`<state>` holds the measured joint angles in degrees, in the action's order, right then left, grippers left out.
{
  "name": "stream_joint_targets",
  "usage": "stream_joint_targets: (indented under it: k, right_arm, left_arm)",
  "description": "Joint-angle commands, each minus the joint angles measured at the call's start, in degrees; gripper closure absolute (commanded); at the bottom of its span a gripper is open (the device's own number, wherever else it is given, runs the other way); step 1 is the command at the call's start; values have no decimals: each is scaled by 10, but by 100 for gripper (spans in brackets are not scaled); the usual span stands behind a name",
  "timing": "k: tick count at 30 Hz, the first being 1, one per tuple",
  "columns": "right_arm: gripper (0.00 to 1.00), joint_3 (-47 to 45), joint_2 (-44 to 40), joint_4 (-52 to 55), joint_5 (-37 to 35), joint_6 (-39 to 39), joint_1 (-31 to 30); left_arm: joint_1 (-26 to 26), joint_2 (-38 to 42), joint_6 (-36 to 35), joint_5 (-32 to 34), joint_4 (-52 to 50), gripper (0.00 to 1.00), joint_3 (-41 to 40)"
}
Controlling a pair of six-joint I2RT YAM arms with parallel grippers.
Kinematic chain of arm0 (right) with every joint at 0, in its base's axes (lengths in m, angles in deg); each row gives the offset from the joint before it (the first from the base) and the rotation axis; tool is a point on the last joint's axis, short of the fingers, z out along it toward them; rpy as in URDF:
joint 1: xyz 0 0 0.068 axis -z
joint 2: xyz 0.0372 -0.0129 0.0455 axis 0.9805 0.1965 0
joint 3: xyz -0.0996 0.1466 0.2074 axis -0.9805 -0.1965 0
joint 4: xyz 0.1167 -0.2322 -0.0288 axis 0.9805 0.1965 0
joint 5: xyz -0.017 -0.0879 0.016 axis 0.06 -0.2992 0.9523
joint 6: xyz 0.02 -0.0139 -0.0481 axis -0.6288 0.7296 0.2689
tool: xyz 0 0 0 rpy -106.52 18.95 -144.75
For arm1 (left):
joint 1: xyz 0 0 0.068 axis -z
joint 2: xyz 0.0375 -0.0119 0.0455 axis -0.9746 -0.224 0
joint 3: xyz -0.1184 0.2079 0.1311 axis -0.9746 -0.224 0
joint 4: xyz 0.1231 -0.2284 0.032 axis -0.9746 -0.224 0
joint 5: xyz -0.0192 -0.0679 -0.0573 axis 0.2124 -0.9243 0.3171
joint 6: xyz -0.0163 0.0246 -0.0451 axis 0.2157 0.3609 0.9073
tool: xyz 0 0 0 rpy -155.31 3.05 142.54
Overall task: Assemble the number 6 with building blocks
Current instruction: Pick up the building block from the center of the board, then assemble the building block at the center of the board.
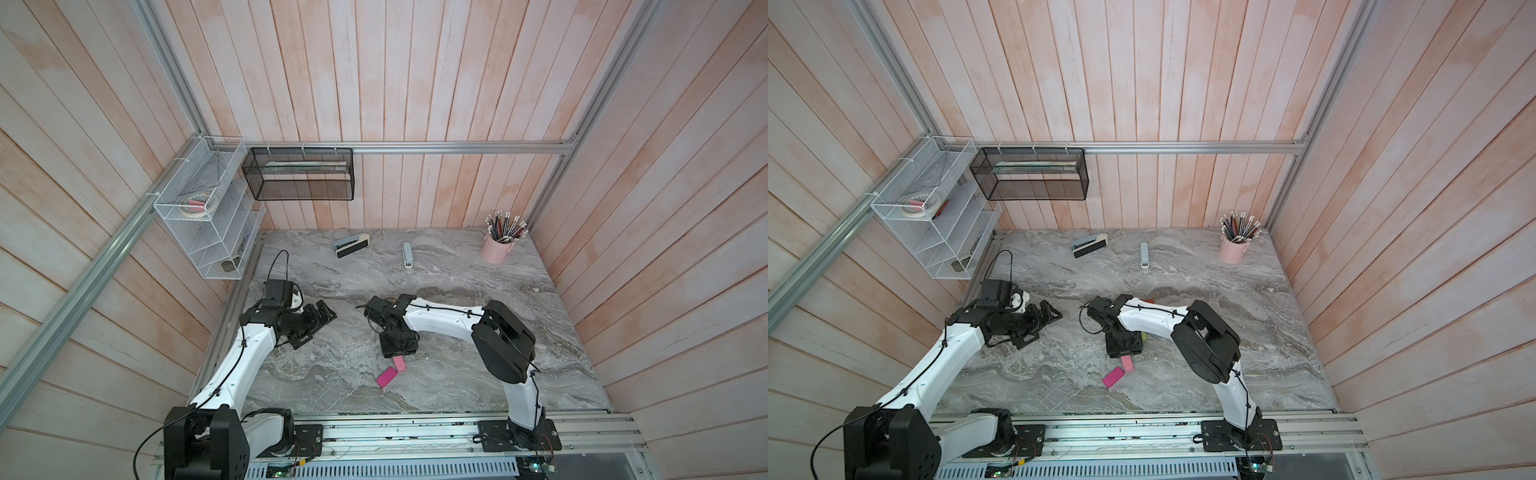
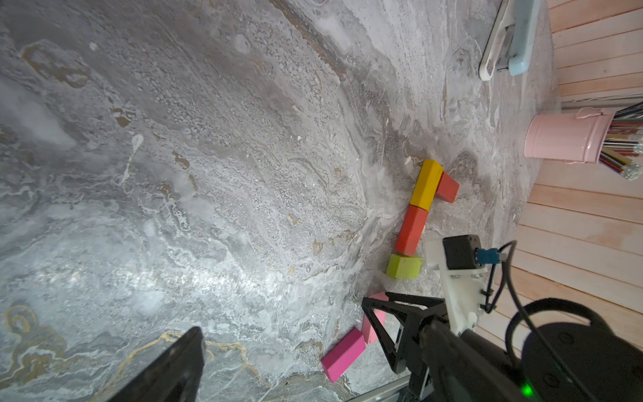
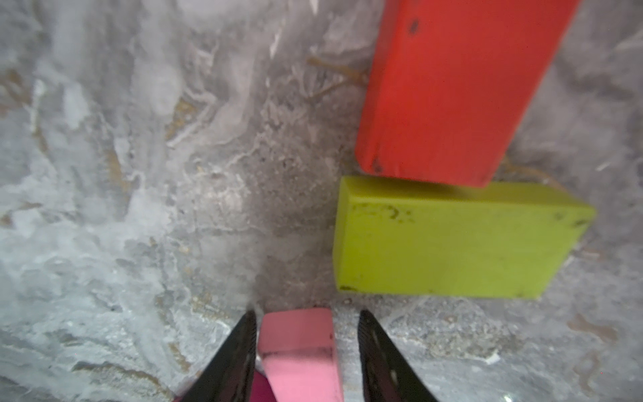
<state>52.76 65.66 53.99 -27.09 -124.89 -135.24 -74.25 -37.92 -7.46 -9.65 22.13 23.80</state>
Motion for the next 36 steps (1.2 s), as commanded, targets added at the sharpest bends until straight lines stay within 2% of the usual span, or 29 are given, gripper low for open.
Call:
stream_joint_targets:
  k: [1,4,6,17,26,36]
  right_arm:
    - [62,6,24,-13,-15,5,5]
    - [66,-1,20,-15,-13,2,4]
    - [73,-10,11,-15,-13,0,4]
    - [74,-34,-90,23,-50,-36,13]
    - [74,-62,-157,46,-79,-17,78]
    - [74,-91,-169,20,-85,47,159]
  left_arm:
    - [3,3,-11,6,-9,0,5]
    - [3,3,-11,6,-9,0,6]
    - [3,3,-11,6,-9,0,5]
    - [4,5,-13,0,-3,0,-15]
    - [20,-26,-3,-3,15,0,7]
    - [69,-140,58,-20,72,0,89]
